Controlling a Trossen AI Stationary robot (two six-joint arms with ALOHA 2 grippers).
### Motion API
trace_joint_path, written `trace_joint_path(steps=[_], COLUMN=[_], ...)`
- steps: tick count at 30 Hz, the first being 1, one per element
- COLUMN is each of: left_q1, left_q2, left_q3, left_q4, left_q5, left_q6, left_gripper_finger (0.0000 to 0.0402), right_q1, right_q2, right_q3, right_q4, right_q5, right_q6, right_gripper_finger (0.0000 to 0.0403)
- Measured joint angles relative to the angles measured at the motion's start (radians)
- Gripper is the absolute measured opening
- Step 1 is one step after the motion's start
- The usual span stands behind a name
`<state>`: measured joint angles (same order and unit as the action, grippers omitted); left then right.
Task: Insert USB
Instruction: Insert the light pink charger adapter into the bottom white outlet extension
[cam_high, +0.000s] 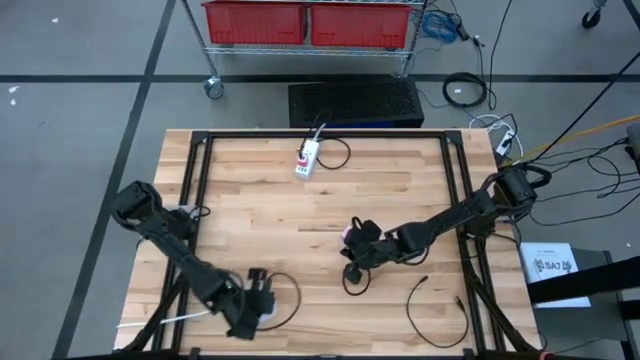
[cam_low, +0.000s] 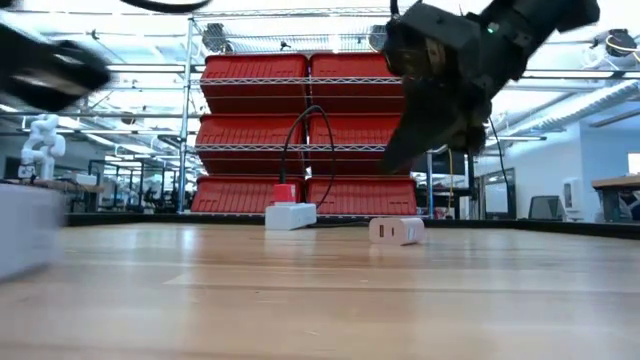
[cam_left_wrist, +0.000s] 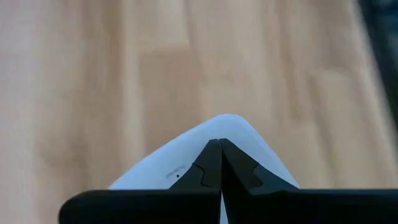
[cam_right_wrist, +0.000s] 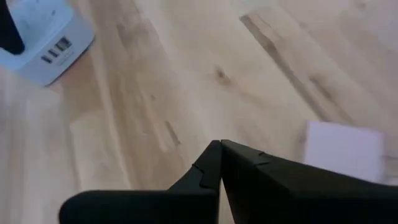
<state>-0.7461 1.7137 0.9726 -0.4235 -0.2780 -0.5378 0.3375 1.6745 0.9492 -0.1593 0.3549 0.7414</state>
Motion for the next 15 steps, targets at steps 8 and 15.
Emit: trace_joint_path(steps=[8,15], left_q1=[0.135,0.104], left_q2=[0.014,0.004], left_q3=[0.001,-0.002], left_q4=[0.09,0.155], left_q5=[-0.013,-0.109], left_q6=[0.207,0.206], left_gripper_finger=[0.0,0.0], right_q1=[-0.059,-0.136], right_q2=[0.0,-0.001], right_q3=[0.204,0.325], right_q4=[-0.341,-0.554], right_q5=[0.003,-0.097], right_q6=[-0.386,-0.694], right_gripper_finger=[0.0005,0.0075])
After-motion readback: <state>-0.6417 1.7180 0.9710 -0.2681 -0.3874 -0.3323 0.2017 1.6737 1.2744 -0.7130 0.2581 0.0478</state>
